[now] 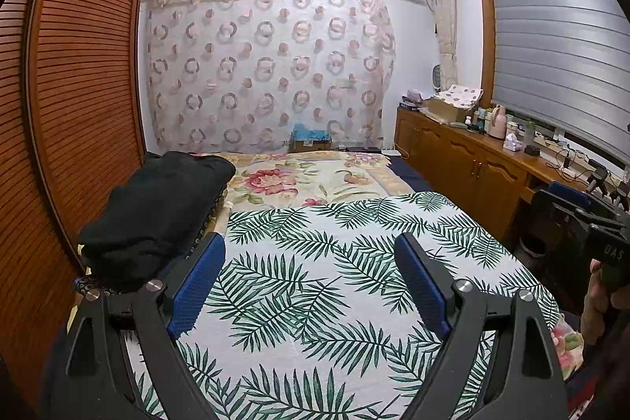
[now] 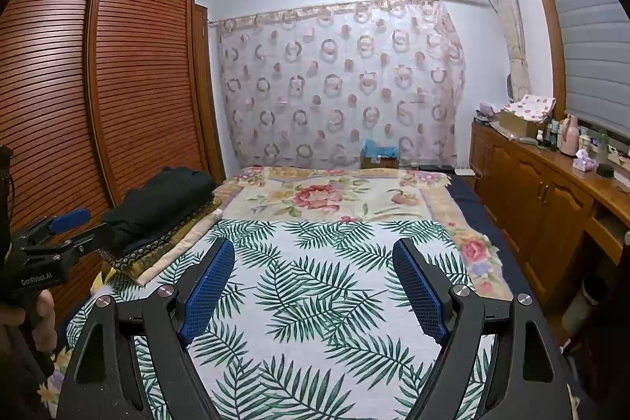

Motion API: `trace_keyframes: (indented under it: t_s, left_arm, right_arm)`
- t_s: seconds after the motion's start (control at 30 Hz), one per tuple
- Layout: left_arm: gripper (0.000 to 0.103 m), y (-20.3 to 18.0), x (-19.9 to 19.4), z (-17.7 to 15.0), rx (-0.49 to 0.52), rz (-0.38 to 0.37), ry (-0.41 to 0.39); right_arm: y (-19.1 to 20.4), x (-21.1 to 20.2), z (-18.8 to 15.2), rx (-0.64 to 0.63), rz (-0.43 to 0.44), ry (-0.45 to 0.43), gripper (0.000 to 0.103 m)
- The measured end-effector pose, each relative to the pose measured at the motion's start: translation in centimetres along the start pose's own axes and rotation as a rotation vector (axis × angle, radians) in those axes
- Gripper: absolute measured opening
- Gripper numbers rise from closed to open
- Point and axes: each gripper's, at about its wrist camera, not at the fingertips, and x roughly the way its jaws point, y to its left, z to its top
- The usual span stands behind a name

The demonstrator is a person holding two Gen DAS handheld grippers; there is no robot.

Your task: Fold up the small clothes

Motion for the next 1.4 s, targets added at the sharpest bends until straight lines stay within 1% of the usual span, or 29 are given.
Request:
trace_keyframes:
  t_s: [1.4]
  left_arm:
    - [0.088, -0.08, 0.03, -0.25, 0.002, 0.0, -0.005]
  right_arm:
    - [-0.5, -0.08, -0.26, -0.002, 0.004, -0.003, 0.084]
